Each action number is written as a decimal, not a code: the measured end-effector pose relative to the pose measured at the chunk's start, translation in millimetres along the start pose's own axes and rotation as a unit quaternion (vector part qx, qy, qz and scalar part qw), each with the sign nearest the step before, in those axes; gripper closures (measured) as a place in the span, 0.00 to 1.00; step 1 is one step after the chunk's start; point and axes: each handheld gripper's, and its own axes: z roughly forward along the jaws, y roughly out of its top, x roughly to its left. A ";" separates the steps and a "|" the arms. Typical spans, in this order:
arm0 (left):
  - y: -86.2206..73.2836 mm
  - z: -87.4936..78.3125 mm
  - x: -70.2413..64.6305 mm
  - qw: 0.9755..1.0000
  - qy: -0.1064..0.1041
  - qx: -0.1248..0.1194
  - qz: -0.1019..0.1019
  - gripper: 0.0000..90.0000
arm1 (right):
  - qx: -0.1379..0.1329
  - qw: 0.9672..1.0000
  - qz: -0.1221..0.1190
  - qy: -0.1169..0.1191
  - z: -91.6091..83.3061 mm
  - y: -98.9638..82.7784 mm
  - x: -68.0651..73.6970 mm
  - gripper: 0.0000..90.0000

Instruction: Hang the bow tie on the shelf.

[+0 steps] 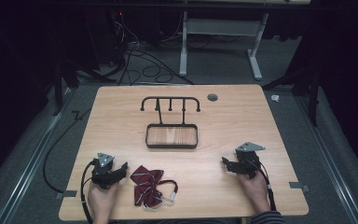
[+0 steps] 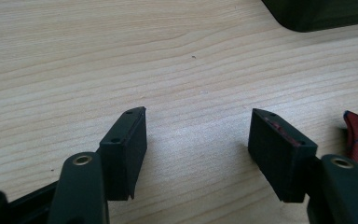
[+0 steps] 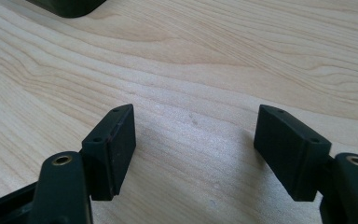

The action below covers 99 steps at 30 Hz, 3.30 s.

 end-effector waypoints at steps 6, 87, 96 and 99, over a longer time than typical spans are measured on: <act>-0.2 -0.2 0.2 1.000 -0.004 0.001 -0.002 0.40 | 0.000 1.000 0.000 0.000 -0.1 -0.1 0.2 0.34; 20.1 -32.0 -92.8 0.970 -0.222 -0.016 0.098 0.63 | 0.000 1.000 -0.001 0.001 -0.2 -0.2 0.1 0.34; 19.3 -22.2 -106.7 0.963 -0.241 0.007 0.120 0.69 | 0.000 1.000 -0.001 0.001 -0.2 -0.2 0.1 0.34; 19.4 -19.5 -110.5 0.961 -0.244 0.016 0.131 0.71 | 0.000 1.000 -0.001 0.001 -0.2 -0.2 0.1 0.34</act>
